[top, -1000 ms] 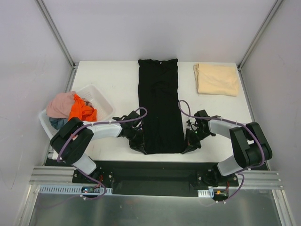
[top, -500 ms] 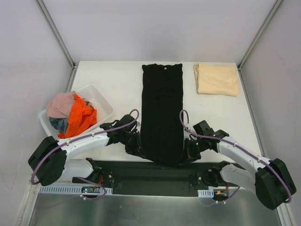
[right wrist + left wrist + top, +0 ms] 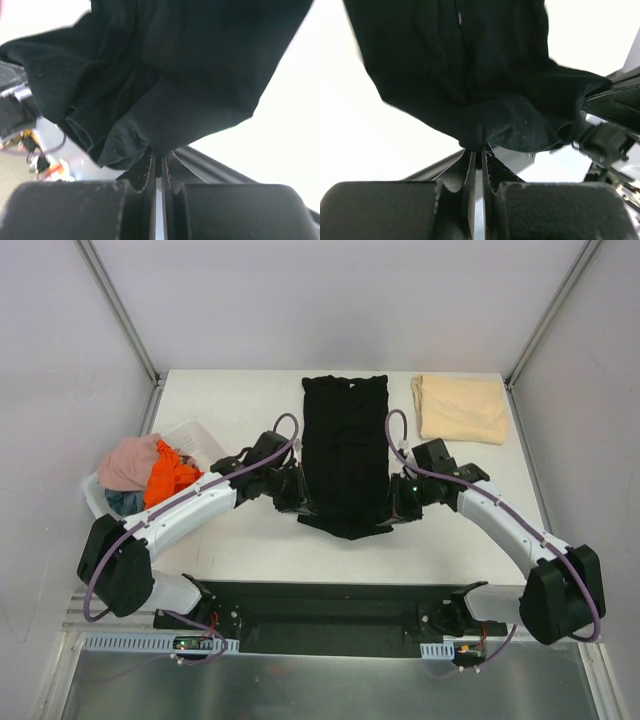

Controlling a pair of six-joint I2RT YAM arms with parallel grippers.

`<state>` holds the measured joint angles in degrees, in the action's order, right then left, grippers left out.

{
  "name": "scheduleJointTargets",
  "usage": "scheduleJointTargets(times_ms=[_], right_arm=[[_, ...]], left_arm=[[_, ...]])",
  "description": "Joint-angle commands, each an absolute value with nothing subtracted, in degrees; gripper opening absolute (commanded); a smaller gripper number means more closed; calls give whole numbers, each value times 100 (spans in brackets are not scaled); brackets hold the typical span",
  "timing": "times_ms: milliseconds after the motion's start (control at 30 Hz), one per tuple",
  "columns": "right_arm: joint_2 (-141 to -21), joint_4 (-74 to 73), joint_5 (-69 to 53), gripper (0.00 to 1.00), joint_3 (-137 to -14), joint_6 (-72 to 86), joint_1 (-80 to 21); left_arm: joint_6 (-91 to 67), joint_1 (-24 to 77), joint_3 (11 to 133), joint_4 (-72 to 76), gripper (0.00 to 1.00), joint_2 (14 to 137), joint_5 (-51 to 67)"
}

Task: Fold and stack the t-shirts
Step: Fold the folded rectangular tshirt in 1/3 of the way

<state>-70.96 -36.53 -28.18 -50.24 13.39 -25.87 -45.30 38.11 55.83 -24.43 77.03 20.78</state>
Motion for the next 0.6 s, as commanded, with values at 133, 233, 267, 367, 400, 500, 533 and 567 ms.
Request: scheduleJointTargets(times_ms=[133, 233, 267, 367, 400, 500, 533, 567], right_arm=[[-8199, -3621, -2400, 1, -6651, 686, -2206], [-8630, -3604, -2373, 1, -7048, 642, -2057], [-8718, -3586, -2338, 1, -7292, 624, -2031], [-9087, -3621, -2268, 1, -7750, 624, -1952], [-9262, -3638, -2250, 1, -7865, 615, -1925], [-9474, -3656, -2163, 0, -8172, 624, -1837], [-9623, -3674, -2145, 0, -8243, 624, -1820], [-9685, -3700, -2136, 1, -8314, 589, -1750]], left_arm=[[-3569, 3183, 6915, -2593, 0, 8832, 1978], [-3428, 3016, 7312, -2601, 0, 9131, 1960], [-3419, 2962, 7391, -2602, 0, 9201, 1951], [-3323, 2813, 7725, -2602, 0, 9421, 1890], [-3287, 2786, 7882, -2602, 0, 9535, 1881], [-3173, 2681, 8234, -2610, 0, 9781, 1846], [-3129, 2663, 8322, -2619, 0, 9852, 1837], [-3129, 2602, 8393, -2610, 0, 9983, 1828]])
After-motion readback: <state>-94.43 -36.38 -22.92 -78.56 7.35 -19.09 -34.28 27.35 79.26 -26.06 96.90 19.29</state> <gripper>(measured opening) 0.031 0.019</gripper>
